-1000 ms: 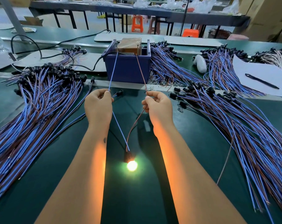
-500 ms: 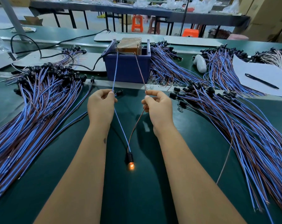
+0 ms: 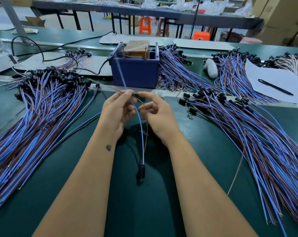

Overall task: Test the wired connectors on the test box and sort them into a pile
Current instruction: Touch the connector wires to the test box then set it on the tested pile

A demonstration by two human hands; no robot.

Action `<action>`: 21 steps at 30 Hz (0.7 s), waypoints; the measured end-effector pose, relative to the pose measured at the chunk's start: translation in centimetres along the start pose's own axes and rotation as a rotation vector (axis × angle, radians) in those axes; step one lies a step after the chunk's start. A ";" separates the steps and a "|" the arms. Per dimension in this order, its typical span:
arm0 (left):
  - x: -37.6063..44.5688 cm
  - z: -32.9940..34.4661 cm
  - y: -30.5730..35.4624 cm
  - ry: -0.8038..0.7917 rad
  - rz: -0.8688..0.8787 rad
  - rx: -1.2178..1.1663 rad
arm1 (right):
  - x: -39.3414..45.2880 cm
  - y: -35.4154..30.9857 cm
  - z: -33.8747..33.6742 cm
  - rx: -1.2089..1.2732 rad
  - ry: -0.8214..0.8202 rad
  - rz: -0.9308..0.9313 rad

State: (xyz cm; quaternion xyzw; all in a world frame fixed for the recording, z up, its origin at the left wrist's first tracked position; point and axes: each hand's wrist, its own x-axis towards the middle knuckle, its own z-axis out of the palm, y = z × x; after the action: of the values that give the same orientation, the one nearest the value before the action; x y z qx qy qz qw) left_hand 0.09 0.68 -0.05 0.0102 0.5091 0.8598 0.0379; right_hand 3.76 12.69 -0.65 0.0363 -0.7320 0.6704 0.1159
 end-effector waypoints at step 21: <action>-3.3 4.0 -4.1 -0.540 0.595 0.870 | 1.0 -0.3 -7.3 0.010 0.440 0.083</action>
State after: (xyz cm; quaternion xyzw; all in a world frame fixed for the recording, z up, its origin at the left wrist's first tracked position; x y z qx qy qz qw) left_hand 3.86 5.84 -1.66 0.3858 0.7624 0.5126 -0.0843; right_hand 3.76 19.95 0.38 -0.1404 -0.6866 0.6700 0.2451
